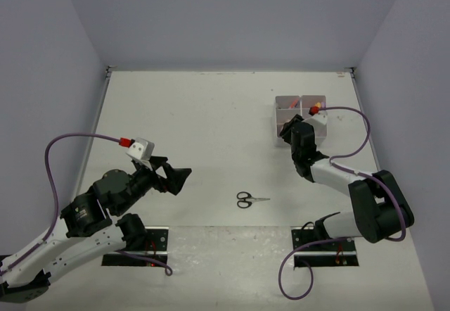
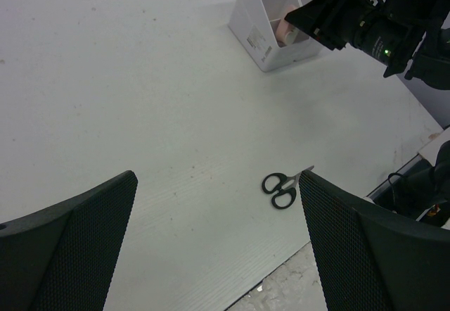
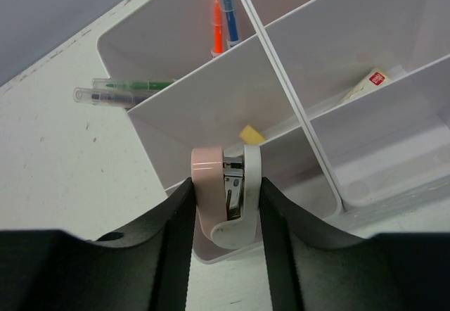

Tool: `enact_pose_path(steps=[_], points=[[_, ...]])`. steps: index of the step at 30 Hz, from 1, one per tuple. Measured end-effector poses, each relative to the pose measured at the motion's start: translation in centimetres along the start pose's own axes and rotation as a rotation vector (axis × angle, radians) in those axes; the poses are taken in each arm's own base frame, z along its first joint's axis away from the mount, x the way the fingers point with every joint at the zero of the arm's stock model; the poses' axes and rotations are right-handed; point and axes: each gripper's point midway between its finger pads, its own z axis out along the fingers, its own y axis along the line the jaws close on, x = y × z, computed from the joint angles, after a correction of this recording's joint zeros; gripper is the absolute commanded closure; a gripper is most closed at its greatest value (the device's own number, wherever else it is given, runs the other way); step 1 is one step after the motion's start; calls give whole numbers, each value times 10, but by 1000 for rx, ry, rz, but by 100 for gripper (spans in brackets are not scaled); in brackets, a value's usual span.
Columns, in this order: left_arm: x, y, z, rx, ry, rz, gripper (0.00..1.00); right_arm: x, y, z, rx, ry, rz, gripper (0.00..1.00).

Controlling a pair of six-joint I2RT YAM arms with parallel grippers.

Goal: Sort the stationery into containers
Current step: Place the stationery in the storage box.

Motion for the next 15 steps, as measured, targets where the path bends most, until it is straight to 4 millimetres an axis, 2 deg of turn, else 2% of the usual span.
enact_pose_path(steps=[4,6,15], points=[[0,0,0,0,0,0,0,0,0,0,1,2,2,47],[0,0,0,0,0,0,0,0,0,0,1,2,3,38],[0,0,0,0,0,0,0,-6,2,-4,-8,-9,13,37]])
